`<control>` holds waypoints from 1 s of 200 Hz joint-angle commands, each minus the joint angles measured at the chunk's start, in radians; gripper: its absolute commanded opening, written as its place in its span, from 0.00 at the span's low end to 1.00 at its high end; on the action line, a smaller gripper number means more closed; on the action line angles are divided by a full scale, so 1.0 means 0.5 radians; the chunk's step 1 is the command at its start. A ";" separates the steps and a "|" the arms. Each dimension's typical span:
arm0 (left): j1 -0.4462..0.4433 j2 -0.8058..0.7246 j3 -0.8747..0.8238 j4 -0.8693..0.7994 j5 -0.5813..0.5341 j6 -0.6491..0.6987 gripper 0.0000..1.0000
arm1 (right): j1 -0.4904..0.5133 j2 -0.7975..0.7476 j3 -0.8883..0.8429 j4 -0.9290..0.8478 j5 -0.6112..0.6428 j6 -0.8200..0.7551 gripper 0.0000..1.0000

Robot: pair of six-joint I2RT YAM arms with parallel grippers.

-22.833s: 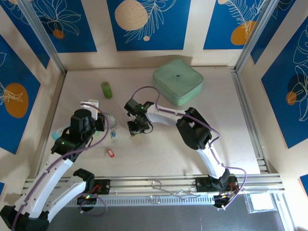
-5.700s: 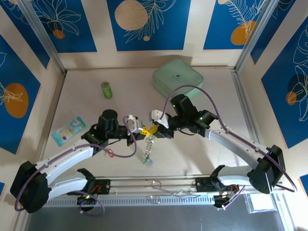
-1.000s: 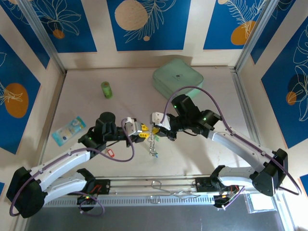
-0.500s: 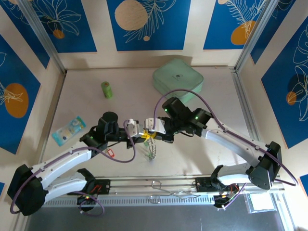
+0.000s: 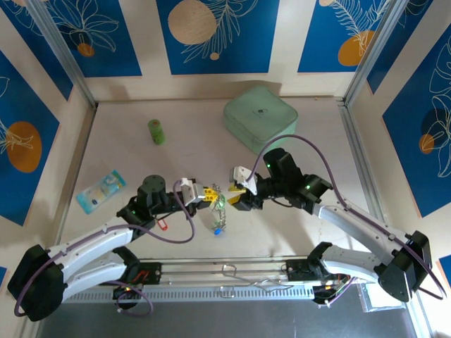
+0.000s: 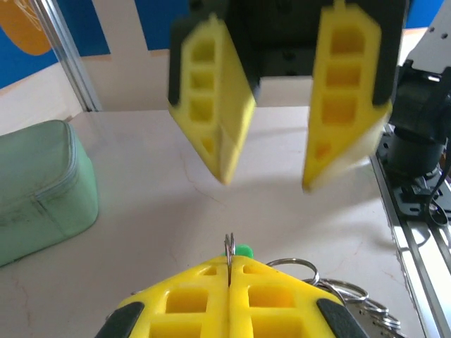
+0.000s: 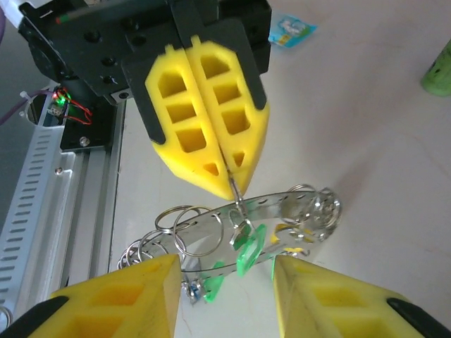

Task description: Put the keys on the keyring

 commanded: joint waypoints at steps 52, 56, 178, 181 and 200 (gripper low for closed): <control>-0.017 -0.017 -0.003 0.376 0.071 -0.199 0.00 | 0.095 0.087 -0.066 0.201 0.240 0.059 0.33; -0.017 -0.015 -0.001 0.377 0.071 -0.201 0.00 | 0.098 0.088 -0.063 0.200 0.238 0.058 0.32; -0.069 0.015 0.014 0.556 0.205 -0.119 0.00 | 0.111 0.149 -0.032 0.085 0.204 -0.033 0.07; -0.072 0.014 0.014 0.545 0.199 -0.108 0.00 | 0.108 0.136 -0.035 0.085 0.204 -0.031 0.10; -0.080 0.010 0.011 0.450 0.152 -0.029 0.00 | 0.075 0.002 -0.069 0.113 0.186 -0.019 0.33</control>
